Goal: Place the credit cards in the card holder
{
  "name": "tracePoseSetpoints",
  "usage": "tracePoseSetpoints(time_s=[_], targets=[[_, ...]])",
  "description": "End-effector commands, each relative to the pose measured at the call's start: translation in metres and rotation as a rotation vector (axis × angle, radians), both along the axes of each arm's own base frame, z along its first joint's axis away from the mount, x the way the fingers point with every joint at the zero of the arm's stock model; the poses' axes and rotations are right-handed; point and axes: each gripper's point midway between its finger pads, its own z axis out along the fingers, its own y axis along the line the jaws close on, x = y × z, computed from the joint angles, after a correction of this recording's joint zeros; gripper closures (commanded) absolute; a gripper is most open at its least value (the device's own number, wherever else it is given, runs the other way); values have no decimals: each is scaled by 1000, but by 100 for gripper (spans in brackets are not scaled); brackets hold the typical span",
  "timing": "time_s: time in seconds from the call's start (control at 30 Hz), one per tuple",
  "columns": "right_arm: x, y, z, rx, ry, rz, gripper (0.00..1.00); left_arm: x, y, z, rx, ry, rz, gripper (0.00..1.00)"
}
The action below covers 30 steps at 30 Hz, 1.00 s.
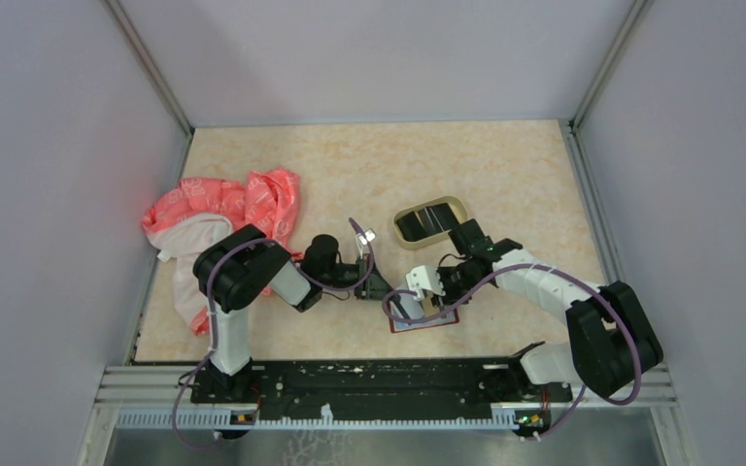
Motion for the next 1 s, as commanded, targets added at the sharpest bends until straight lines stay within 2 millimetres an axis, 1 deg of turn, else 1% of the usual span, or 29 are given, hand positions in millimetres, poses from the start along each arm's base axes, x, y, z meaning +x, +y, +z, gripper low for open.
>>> tracePoseSetpoints(time_s=[0.0, 0.4, 0.83, 0.97], targets=[[0, -5, -3, -34, 1, 15, 63, 2, -6, 3, -18, -30, -15, 100], [-1, -5, -3, -33, 5, 16, 64, 2, -5, -8, 39, -16, 5, 100], [-1, -4, -2, -30, 2, 18, 64, 3, -12, -13, 54, 11, 3, 100], [-1, -3, 0, -23, -3, 19, 63, 0, -12, -15, 62, 27, 1, 100]])
